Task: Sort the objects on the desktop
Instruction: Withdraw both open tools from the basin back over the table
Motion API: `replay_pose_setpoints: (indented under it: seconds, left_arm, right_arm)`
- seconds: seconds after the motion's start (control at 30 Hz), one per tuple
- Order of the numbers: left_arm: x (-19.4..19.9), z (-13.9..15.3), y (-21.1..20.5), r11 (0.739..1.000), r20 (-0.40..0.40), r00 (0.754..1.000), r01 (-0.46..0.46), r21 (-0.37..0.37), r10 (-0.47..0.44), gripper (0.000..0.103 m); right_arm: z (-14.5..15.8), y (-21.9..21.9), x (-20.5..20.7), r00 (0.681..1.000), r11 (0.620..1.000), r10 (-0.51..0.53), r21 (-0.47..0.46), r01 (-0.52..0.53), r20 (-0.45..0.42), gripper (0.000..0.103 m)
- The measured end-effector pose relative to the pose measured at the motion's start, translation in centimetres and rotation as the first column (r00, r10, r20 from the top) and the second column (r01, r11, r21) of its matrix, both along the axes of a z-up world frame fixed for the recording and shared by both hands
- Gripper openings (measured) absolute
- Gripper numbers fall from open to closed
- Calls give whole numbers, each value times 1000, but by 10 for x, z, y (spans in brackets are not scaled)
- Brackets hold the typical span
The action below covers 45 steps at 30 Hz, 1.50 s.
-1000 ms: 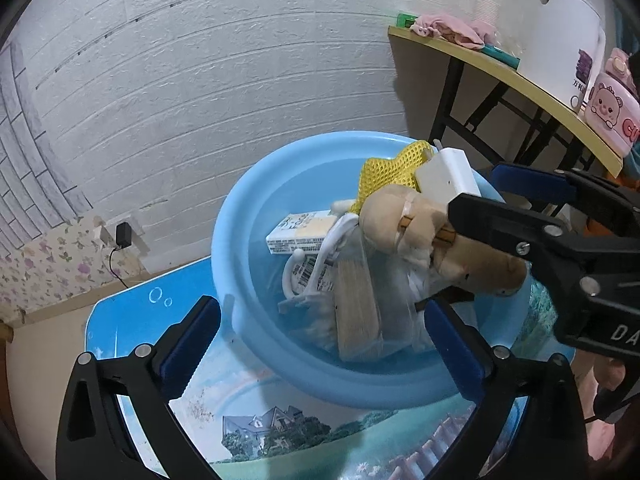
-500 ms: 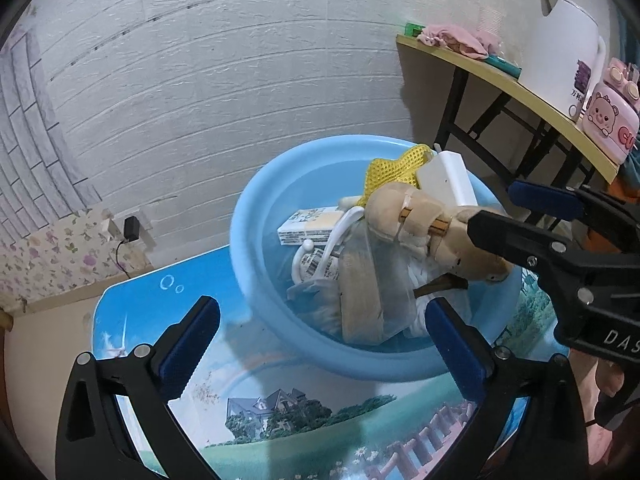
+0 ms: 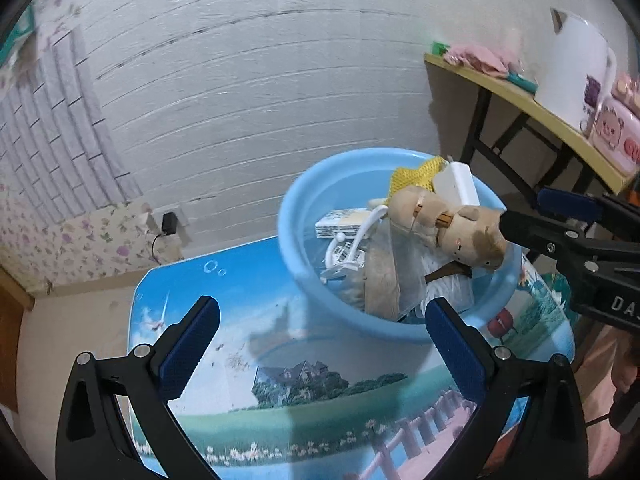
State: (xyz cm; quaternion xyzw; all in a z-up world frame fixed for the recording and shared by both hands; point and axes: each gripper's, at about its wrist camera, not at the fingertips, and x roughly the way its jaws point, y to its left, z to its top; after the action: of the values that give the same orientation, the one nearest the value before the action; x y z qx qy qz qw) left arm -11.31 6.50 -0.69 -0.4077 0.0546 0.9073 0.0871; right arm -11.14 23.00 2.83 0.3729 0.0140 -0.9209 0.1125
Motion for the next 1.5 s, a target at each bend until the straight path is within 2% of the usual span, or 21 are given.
replay_pose_setpoints:
  seconds: [0.13, 0.3, 0.4, 0.43, 0.5, 0.63, 1.0, 1.17, 1.5]
  left_arm:
    - [11, 9, -6, 999, -19, 999, -30, -12, 30, 103]
    - [17, 14, -15, 998, -7, 999, -42, 38, 42, 103]
    - [18, 15, -16, 999, -12, 999, -40, 35, 41, 103]
    - [17, 14, -16, 999, -18, 999, -34, 34, 35, 103]
    - [17, 11, -14, 999, -20, 999, -36, 36, 37, 103]
    - [13, 3, -15, 997, 9, 999, -43, 64, 42, 103]
    - [10, 5, -24, 993, -13, 996, -84, 89, 86, 103]
    - [21, 9, -39, 986, -43, 988, -145, 86, 149, 103]
    - [58, 7, -61, 976, -43, 981, -182, 116, 188, 103]
  right_arm:
    - [2, -1, 4, 1000, 1000, 2, 4, -2, 16, 67]
    - [1, -7, 8, 999, 1000, 28, 13, -29, 23, 67]
    - [-2, -10, 9, 999, 999, 46, 11, -47, 29, 68]
    - [-3, -11, 11, 998, 998, 57, 14, -58, 16, 69]
    - [-5, -13, 12, 998, 997, 63, 34, -63, 2, 79]
    - [-8, -10, 8, 999, 999, 51, 17, -51, 6, 79]
    - [-7, -8, -2, 1000, 1000, 20, 8, -20, 11, 84]
    - [-7, -15, 6, 1000, 999, 28, 22, -28, -1, 85]
    - [-9, -30, 42, 999, 998, 36, 49, -36, -2, 85]
